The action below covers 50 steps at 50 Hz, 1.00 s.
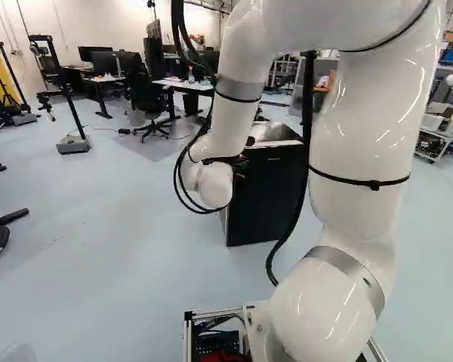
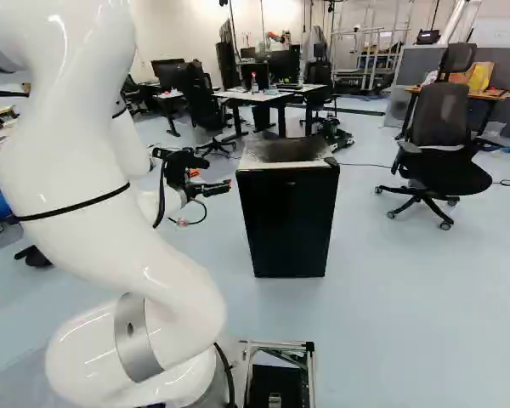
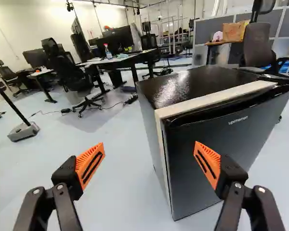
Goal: Grab a drink from the fridge
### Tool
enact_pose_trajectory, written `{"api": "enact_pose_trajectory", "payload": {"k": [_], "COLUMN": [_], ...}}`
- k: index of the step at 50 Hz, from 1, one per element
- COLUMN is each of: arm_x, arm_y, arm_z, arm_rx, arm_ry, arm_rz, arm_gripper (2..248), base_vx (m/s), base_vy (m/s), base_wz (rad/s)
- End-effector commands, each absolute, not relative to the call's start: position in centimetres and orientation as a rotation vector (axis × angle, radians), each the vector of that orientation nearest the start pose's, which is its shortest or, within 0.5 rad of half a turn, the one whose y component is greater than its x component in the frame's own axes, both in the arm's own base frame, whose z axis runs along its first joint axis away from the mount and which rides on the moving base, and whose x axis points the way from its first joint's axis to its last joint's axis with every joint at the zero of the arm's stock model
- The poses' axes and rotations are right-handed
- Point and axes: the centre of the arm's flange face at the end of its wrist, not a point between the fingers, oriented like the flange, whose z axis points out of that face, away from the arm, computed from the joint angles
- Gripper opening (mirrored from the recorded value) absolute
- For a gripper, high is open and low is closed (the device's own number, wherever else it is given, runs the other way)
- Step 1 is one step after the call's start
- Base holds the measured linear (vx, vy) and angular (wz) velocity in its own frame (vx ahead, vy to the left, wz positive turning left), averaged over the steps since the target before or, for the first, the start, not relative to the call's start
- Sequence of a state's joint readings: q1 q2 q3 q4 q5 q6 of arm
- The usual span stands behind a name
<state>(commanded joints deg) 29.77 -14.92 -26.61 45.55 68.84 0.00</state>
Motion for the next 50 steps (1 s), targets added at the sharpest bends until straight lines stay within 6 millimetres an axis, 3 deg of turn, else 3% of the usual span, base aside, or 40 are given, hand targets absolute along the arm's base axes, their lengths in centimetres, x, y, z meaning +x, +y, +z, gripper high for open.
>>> {"api": "enact_pose_trajectory", "payload": {"k": [50], "arm_x": [40.8], "arm_y": [16.0], "arm_z": [28.0], "arm_rx": [-2.515], "arm_ry": [0.769], "arm_rz": [-2.152], "arm_gripper": [247], "base_vx": [0.0], "base_vy": [0.0], "base_wz": [0.0]}}
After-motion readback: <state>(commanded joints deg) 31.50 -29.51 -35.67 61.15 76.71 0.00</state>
